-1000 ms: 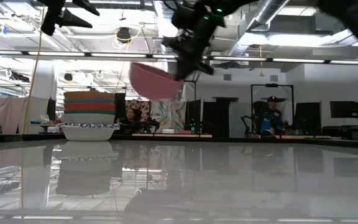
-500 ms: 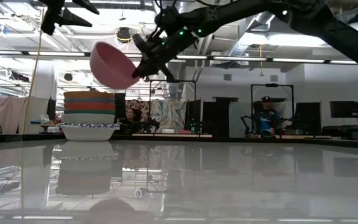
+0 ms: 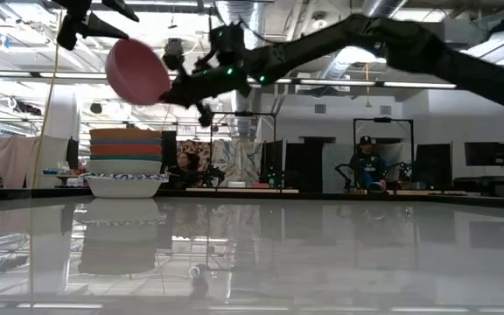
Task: Nest bowls inside each other
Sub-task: Stack the pink bowl on top of the brown bowl
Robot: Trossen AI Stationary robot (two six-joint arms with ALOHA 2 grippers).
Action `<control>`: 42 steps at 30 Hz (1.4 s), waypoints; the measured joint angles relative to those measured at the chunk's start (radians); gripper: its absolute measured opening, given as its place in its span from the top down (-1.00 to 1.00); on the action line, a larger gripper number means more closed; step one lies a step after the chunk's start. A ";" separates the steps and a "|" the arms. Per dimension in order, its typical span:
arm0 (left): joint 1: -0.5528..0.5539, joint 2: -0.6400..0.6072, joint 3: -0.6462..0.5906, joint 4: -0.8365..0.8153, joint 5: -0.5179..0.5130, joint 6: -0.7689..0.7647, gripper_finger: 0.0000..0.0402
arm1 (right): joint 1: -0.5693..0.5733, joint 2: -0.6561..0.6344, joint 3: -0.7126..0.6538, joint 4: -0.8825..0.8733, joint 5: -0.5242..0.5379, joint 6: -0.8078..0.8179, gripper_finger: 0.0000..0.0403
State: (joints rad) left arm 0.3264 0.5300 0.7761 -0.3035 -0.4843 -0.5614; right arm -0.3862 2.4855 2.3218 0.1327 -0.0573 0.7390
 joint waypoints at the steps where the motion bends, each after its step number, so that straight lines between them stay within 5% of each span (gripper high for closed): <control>1: 0.000 -0.001 0.000 0.000 0.001 -0.002 0.06 | 0.001 0.028 0.030 -0.014 -0.013 0.019 0.97; 22: 0.000 0.000 0.000 -0.062 0.003 -0.041 0.06 | 0.017 0.045 0.034 -0.131 0.032 -0.037 0.84; 34: 0.000 0.000 0.000 -0.148 -0.001 -0.068 0.06 | 0.007 0.042 0.034 -0.091 0.018 -0.032 0.37; 42: 0.000 0.035 -0.010 -0.275 -0.080 -0.048 0.06 | -0.014 0.042 0.034 -0.087 -0.048 -0.029 0.25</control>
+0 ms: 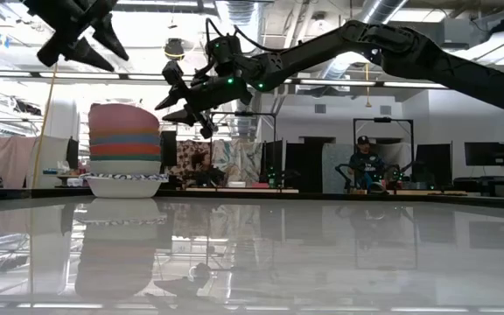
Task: Nest bowls inside each other
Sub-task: Stack the pink bowl on top of the brown bowl, then return To Home Position
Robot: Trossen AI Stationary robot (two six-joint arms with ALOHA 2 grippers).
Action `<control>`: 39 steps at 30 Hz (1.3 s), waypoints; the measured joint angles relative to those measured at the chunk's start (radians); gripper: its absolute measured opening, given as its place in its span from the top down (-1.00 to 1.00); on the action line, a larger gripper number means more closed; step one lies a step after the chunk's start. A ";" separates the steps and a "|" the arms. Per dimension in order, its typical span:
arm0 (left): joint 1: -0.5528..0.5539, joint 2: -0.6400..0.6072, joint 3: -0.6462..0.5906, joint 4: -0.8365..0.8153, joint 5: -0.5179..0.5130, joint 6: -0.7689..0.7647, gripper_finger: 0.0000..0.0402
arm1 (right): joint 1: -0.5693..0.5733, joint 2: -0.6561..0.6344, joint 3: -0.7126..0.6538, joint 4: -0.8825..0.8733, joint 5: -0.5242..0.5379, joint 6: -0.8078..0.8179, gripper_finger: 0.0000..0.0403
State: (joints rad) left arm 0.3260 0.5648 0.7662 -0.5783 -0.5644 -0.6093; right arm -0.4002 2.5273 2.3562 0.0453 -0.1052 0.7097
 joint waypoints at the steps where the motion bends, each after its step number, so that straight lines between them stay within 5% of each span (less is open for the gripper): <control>1: 0.000 0.000 0.000 -0.004 -0.019 0.008 0.06 | -0.003 -0.005 0.000 -0.001 -0.019 -0.001 0.25; 9: 0.000 -0.046 -0.019 -0.001 -0.268 -0.080 0.12 | -0.010 -0.110 0.000 -0.030 -0.081 -0.142 0.26; 15: -0.001 -0.047 -0.173 0.181 -0.265 -0.103 0.46 | -0.018 -0.200 0.001 -0.096 -0.047 -0.275 0.33; 21: -0.001 -0.041 -0.348 0.391 -0.378 -0.087 0.83 | -0.036 -0.283 0.001 -0.178 -0.046 -0.309 0.34; 25: -0.001 -0.041 -0.397 0.414 -0.327 -0.111 0.98 | -0.041 -0.331 0.001 -0.247 -0.047 -0.374 0.34; 36: -0.001 -0.029 -0.396 0.448 -0.248 -0.159 0.99 | -0.041 -0.422 0.001 -0.341 -0.056 -0.432 0.34; 39: -0.001 -0.042 -0.341 0.484 -0.215 -0.138 0.99 | -0.051 -0.456 0.000 -0.406 -0.131 -0.459 0.34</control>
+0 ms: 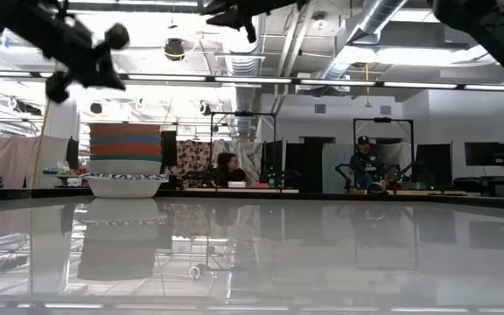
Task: Nest bowls inside each other
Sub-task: Return To Home Position
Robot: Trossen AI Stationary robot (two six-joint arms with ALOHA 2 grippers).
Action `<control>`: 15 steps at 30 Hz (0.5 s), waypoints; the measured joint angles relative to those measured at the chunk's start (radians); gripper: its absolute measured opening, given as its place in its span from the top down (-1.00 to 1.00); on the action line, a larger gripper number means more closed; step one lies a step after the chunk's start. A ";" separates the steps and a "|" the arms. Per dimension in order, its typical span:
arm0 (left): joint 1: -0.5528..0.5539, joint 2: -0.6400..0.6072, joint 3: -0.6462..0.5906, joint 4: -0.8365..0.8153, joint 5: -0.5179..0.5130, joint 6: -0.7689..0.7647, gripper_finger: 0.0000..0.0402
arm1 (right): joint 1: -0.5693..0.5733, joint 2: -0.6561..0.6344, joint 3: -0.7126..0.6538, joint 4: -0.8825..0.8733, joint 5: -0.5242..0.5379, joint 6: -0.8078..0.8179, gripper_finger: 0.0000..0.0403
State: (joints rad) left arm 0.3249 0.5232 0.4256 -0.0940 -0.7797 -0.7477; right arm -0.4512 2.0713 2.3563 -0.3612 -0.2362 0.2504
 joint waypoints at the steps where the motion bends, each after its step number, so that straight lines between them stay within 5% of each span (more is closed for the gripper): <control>1: 0.000 -0.005 0.028 0.006 0.013 0.017 0.99 | -0.007 -0.017 -0.001 -0.028 -0.047 -0.017 0.34; 7: 0.000 -0.027 0.224 0.008 0.269 0.262 0.99 | -0.050 -0.161 0.000 -0.314 -0.349 -0.185 0.34; 11: 0.000 -0.026 0.343 -0.006 0.475 0.377 0.99 | -0.046 -0.260 0.000 -0.554 -0.367 -0.346 0.34; 15: 0.000 -0.027 0.436 -0.008 0.504 0.408 0.99 | -0.030 -0.390 -0.002 -0.784 -0.368 -0.501 0.34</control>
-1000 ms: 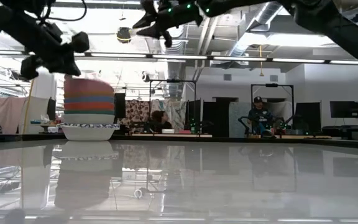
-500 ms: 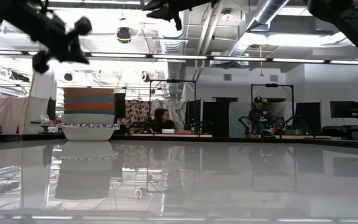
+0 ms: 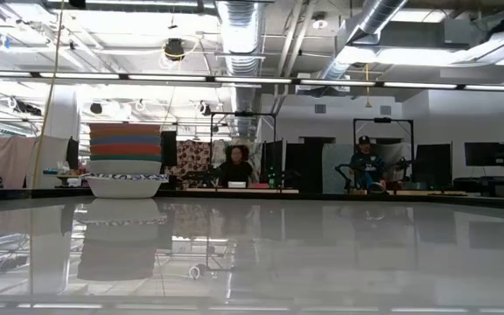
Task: Nest bowls inside each other
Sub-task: Return To Home Position
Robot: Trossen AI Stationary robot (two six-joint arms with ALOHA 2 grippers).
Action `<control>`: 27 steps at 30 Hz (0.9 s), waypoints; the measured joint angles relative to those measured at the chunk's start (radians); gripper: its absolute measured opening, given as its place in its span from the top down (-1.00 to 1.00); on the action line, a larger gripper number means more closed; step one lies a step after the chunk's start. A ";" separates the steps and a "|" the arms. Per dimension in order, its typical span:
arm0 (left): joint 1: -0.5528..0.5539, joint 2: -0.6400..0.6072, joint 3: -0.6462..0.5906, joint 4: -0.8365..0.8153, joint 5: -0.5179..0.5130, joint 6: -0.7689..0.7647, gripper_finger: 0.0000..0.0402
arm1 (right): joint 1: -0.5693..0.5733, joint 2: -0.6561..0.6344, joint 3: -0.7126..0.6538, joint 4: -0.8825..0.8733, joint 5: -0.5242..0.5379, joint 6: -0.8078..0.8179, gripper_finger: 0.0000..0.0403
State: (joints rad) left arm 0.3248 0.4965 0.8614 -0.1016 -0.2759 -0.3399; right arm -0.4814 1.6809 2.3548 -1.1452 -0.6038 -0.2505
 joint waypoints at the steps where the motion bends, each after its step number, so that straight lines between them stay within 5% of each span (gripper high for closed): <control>1: 0.000 0.000 0.016 -0.001 -0.015 0.003 0.99 | 0.003 -0.037 0.000 -0.050 0.000 -0.014 0.34; 7: 0.000 -0.001 0.062 -0.032 -0.157 0.084 0.99 | 0.002 -0.218 -0.005 -0.350 0.104 -0.003 0.34; 11: 0.000 0.000 0.046 -0.035 -0.110 0.071 0.99 | 0.033 -0.343 -0.059 -0.384 0.061 -0.032 0.34; 18: 0.000 -0.001 -0.022 0.007 -0.036 0.041 0.99 | 0.007 -0.596 -0.357 -0.042 0.057 0.080 0.34; 27: 0.004 0.001 -0.113 0.219 0.304 -0.014 0.99 | 0.003 -0.996 -1.245 0.880 0.050 0.363 0.34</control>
State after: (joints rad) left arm 0.3286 0.4977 0.7487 0.1173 0.0281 -0.3537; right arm -0.4788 0.6850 1.1094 -0.2649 -0.5537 0.1124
